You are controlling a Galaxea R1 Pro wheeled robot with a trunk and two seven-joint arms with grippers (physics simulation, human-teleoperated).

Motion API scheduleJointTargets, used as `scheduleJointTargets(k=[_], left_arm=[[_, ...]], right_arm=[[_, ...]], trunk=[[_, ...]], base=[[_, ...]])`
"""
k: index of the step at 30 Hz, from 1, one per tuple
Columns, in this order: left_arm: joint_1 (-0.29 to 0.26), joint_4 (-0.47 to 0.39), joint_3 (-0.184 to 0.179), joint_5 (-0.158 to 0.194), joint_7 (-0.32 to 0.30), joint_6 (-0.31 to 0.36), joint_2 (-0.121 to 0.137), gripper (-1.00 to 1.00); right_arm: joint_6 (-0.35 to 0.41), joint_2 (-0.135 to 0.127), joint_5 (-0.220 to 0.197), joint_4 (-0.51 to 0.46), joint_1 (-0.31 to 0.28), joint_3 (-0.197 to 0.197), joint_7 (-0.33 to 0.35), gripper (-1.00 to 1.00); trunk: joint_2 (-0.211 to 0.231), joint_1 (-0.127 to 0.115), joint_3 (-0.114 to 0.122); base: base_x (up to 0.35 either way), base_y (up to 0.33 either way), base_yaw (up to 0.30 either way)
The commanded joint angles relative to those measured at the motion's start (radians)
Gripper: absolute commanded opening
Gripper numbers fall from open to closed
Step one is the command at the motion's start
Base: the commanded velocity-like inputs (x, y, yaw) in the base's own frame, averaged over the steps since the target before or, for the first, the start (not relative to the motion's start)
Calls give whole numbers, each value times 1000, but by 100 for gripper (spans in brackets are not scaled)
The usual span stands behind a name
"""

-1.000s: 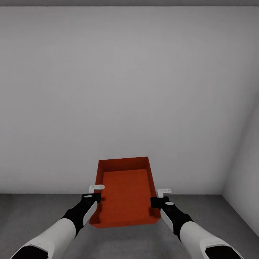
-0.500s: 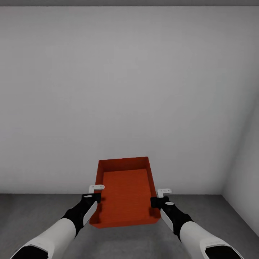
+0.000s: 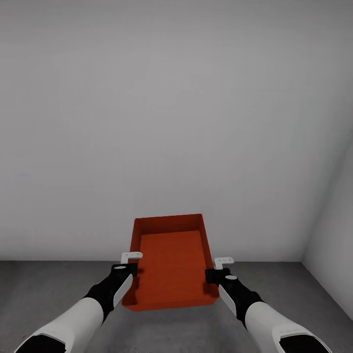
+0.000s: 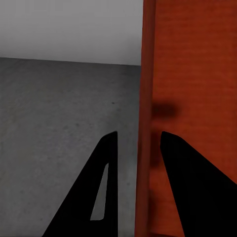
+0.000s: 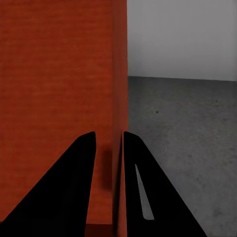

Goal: Move the two storage containers from the living room to the garage. In the garage, place one container on the floor and stack the other container on top of it (either order is fine).

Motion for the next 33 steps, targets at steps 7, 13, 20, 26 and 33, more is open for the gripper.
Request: scheduleJointTargets(k=[7, 13, 20, 26, 33], left_arm=[[-1, -5, -17, 4, 17, -82, 2, -100], [-1, -5, -17, 4, 17, -82, 2, -100], [-1, -5, -17, 4, 17, -82, 2, -100], [-1, -5, -17, 4, 17, -82, 2, -100], [-1, -5, -17, 4, 17, -82, 2, -100]], right_arm=[[8, -7, -11, 1, 0, 2, -14, -100], [8, -7, -11, 1, 0, 2, -14, -100], [8, -7, -11, 1, 0, 2, -14, -100], [8, -7, -11, 1, 0, 2, -14, -100], [8, -7, -11, 1, 0, 2, -15, -100]], trunk=[[-1, 0, -12], [-1, 0, -22], [-1, 0, -33], [-1, 0, -42], [-1, 0, -54]], base=[[0, 0, 0], [0, 0, 0], [0, 0, 0], [0, 0, 0], [0, 0, 0]])
